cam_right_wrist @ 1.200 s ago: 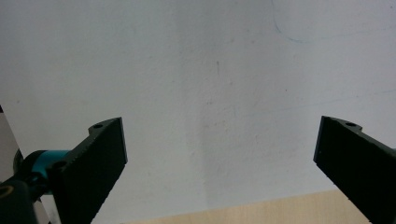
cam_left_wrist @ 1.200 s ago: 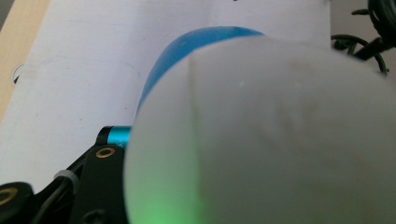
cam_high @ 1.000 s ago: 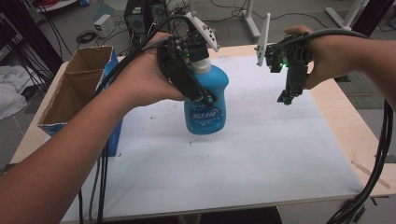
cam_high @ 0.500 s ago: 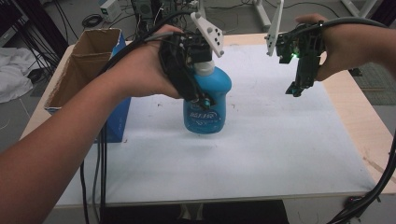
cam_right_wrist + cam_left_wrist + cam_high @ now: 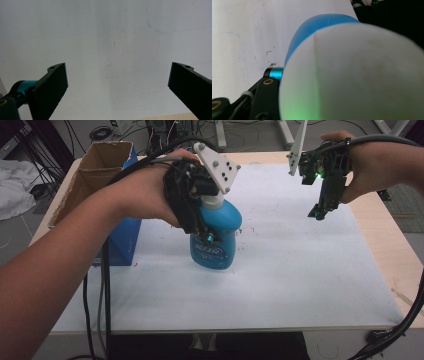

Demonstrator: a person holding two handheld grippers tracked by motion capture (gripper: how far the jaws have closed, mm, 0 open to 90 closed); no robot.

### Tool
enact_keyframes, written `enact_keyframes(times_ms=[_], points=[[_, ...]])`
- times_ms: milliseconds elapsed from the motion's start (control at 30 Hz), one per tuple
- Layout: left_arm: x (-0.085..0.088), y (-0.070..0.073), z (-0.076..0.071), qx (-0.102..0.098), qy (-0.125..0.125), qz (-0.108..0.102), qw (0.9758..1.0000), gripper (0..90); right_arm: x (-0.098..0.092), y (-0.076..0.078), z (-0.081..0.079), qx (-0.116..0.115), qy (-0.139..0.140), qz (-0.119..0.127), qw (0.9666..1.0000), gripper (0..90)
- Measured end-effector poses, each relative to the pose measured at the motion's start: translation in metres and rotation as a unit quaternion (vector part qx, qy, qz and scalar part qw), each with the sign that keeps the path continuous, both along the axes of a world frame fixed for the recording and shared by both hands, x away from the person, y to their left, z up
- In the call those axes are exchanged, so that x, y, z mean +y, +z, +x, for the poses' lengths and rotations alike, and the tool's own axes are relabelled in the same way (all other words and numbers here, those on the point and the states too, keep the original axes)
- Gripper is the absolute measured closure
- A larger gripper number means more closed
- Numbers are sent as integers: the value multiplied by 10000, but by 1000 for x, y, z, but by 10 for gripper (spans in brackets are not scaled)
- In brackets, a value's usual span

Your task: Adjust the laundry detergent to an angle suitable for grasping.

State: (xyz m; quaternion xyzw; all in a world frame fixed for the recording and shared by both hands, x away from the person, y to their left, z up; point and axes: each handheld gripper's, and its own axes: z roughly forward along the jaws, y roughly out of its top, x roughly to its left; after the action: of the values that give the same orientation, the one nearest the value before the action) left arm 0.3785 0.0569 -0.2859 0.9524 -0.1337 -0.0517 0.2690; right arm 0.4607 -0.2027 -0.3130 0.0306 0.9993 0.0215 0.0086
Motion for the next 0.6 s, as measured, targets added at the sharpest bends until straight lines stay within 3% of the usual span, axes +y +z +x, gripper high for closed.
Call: enact_keyframes(times_ms=[133, 400, 600], points=[[3, -5, -2, -18, -102, -16, 9999, 429, 1, 0, 0, 4, -9, -4, 10000, 18], [8, -14, -8, -27, -362, -296, 9989, 429, 3, 0, 0, 6, 25, -11, 10000, 18], [10, -23, -5, 96, -492, -356, 9981, 429, 3, -1, 0, 3, 3, -36, 10000, 18]])
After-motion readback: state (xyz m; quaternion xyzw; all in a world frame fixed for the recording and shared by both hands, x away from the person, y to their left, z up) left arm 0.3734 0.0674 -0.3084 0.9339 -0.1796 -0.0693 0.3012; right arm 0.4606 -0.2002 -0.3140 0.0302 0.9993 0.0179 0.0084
